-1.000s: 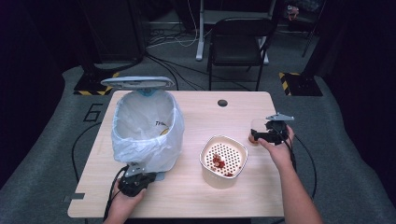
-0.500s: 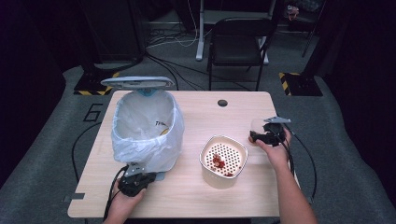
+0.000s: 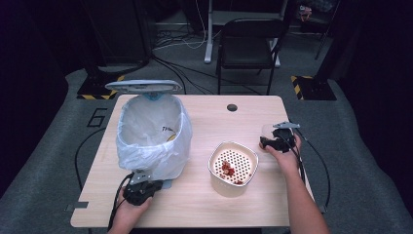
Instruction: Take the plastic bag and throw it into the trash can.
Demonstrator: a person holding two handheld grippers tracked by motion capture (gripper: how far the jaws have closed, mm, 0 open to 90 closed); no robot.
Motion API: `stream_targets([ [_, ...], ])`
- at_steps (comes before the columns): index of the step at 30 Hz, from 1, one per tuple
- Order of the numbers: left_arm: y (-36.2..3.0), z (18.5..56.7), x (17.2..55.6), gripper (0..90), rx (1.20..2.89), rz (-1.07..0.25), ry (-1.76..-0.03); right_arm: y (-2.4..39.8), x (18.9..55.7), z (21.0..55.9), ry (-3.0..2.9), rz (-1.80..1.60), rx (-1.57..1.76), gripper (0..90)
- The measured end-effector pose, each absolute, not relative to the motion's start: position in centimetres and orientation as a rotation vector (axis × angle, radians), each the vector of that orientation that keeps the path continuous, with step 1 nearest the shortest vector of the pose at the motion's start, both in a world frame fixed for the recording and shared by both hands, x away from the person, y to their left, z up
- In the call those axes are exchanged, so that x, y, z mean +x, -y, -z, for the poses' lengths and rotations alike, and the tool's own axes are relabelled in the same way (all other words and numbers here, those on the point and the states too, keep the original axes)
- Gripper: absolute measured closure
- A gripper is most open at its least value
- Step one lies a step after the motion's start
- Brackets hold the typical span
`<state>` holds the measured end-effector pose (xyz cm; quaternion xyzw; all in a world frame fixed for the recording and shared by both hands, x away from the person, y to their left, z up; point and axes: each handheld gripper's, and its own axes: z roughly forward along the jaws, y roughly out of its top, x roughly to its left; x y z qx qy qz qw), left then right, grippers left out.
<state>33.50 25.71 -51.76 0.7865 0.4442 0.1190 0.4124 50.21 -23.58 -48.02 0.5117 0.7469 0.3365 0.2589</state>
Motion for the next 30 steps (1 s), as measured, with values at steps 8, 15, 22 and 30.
stream_targets([
  [8,-25.7,51.8,33.5,90.0,1.979,-0.300,-1.117,23.5,50.2,47.9,-2.023,-0.922,1.391,35.0],
  [15,-25.7,51.8,33.5,90.0,1.979,-0.299,-1.117,23.6,49.5,47.4,-2.047,-0.939,1.358,39.3],
  [22,-25.7,51.7,33.5,90.0,1.981,-0.301,-1.118,23.1,48.5,46.0,-2.066,-1.024,1.254,40.2],
  [30,-25.7,51.7,33.5,90.0,1.981,-0.303,-1.117,21.9,47.8,45.1,-2.103,-1.090,1.156,40.5],
])
